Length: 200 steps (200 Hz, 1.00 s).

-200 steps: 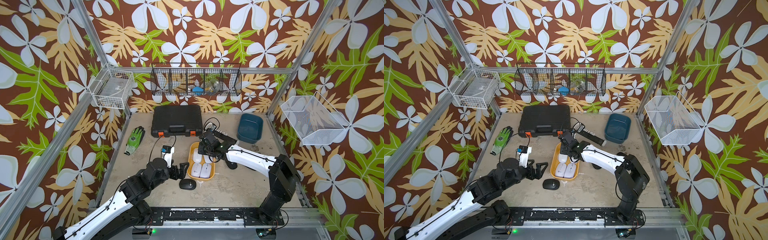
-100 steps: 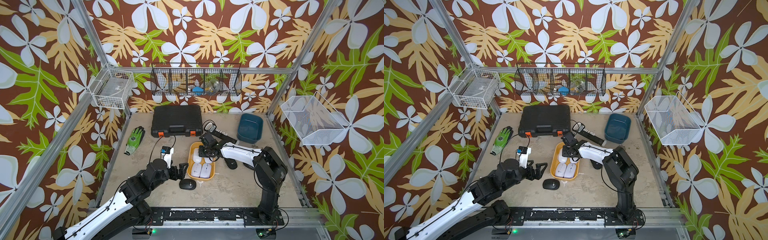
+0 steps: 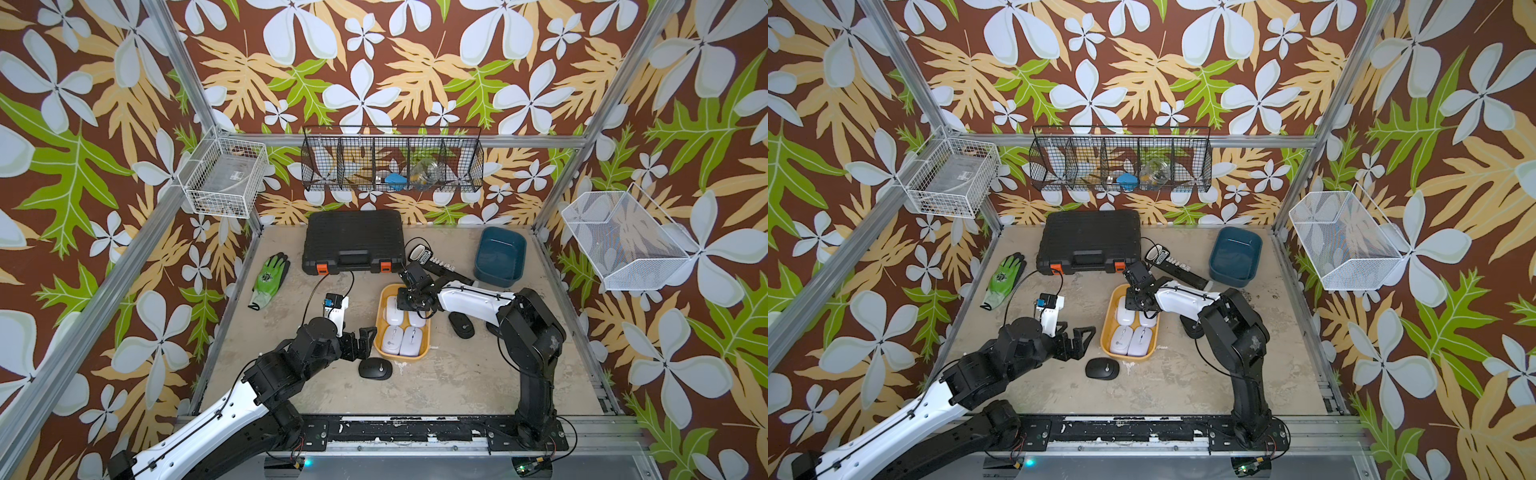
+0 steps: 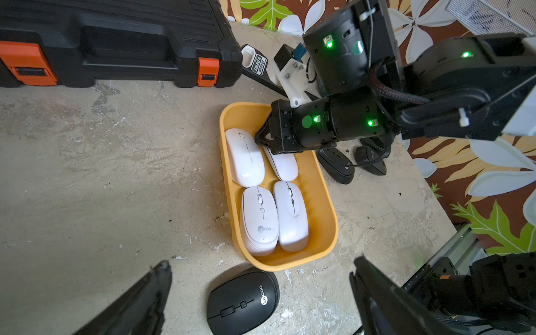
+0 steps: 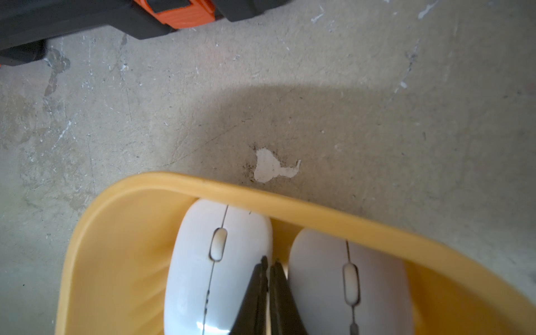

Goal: Place the mice by color into the storage box
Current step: Adjust the mouse in the storage box.

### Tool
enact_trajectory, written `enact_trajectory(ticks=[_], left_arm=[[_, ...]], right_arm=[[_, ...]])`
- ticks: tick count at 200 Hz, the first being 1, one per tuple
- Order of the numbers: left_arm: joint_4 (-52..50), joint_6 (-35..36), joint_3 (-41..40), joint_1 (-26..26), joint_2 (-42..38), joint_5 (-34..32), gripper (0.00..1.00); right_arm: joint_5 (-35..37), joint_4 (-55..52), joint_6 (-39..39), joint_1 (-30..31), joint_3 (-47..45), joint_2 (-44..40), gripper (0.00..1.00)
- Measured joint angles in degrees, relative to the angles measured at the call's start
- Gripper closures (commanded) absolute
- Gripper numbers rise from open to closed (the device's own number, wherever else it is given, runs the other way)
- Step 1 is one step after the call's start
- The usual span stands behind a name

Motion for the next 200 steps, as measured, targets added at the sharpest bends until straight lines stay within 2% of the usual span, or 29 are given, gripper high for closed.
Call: enact_trajectory(ticks=[43,79,130,162,200], left_arm=[[0.5,0.0,-0.3,0.0,0.5,0.0,0.0],[1.6,-0.3,-0.5,0.0,2.0,0.5,0.0],[5.2,-0.7,-1.3,0.2,3.7,3.4,0.0],[6.5,-1.1,-2.0,0.3,4.2,4.7,0.0],[7.3,-1.1,-2.1,0.4,4.2,4.7,0.0]], right_arm=[[1.8,-1.7,-0.4,0.0,0.7,-3.9,0.91],[2.3,-1.4,-1.5,0.0,-0.4,-12.4,0.89],[3.0,-2.0,-2.2,-1.6,-10.8,-22.2,0.97],[1.1,-2.2,-2.4,-0.5,-17.1,-23.8,0.98],[0.3,-2.8,-2.9,2.6,-16.5,-20.0,0.99]])
